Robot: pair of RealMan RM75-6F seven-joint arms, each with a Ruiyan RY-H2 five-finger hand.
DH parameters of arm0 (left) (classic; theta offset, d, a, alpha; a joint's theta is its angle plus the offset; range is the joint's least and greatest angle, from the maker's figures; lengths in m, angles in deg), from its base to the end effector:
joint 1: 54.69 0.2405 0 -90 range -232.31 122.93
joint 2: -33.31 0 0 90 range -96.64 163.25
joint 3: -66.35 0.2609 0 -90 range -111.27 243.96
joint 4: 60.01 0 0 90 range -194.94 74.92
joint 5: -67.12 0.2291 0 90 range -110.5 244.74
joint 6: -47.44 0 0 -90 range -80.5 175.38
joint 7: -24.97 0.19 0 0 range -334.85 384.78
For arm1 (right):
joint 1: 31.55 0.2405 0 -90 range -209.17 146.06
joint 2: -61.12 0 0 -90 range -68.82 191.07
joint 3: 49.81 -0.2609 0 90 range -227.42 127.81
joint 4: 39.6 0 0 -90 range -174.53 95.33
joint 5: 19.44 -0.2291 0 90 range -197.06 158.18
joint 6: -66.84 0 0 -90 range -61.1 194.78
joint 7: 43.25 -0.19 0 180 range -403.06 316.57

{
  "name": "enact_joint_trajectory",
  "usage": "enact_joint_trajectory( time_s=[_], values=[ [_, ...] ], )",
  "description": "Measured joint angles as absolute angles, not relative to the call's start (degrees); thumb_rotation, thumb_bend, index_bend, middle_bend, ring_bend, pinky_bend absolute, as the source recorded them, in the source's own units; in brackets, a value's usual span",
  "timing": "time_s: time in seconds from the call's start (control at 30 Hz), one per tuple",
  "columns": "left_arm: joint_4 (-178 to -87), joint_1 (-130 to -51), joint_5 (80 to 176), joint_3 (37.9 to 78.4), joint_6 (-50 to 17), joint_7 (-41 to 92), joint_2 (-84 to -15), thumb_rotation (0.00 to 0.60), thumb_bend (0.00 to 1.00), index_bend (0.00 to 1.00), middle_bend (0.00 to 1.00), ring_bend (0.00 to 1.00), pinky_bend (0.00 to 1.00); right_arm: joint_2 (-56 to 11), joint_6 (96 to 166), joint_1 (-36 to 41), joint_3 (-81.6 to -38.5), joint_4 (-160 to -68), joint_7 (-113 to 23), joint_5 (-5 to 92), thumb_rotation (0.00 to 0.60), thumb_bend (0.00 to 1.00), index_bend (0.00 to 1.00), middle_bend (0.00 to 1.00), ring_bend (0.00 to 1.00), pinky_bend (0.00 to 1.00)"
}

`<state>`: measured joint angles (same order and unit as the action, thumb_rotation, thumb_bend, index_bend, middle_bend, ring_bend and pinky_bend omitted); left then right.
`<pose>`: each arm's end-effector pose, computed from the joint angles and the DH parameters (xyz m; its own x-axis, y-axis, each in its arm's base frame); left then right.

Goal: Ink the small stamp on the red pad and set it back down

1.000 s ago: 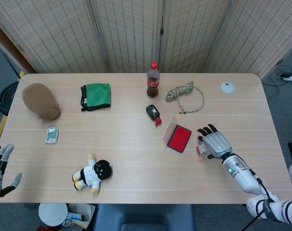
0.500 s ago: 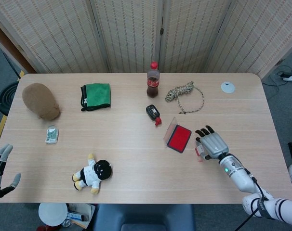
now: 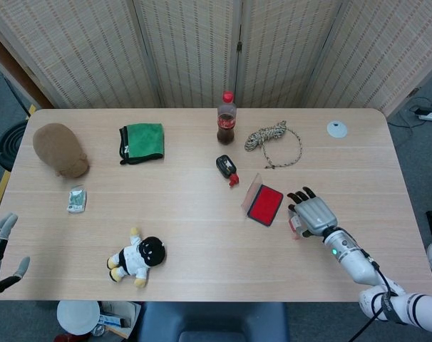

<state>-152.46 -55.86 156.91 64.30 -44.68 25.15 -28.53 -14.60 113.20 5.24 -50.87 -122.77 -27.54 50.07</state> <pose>-0.3196 0.2043 0.1700 0.4340 -0.0816 0.8972 0.8995 -0.0160 -0.4365 -0.2608 -0.3640 -0.0115 0.6410 -0.4000 0.6551 -0.7670 -0.3643 0.5282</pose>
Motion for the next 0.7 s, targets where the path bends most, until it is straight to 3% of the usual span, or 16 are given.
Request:
enact_joint_trajectory(
  time_s=[0.3, 0.7],
  values=[
    [-152.4, -55.9, 156.7, 64.2, -44.5, 25.2, -28.6, 0.600, 0.34, 0.02, 0.00, 0.02, 0.07, -13.6, 113.0, 5.1, -50.6, -123.4, -28.2, 50.5, 0.600, 0.34, 0.37, 0.08, 0.10, 0.00],
    [-152.4, -55.8, 156.7, 64.1, -44.8, 25.1, -28.5, 0.600, 0.34, 0.02, 0.00, 0.02, 0.07, -12.2, 111.6, 5.2, -50.3, -124.2, -30.2, 51.6, 0.600, 0.28, 0.01, 0.03, 0.08, 0.00]
  ],
)
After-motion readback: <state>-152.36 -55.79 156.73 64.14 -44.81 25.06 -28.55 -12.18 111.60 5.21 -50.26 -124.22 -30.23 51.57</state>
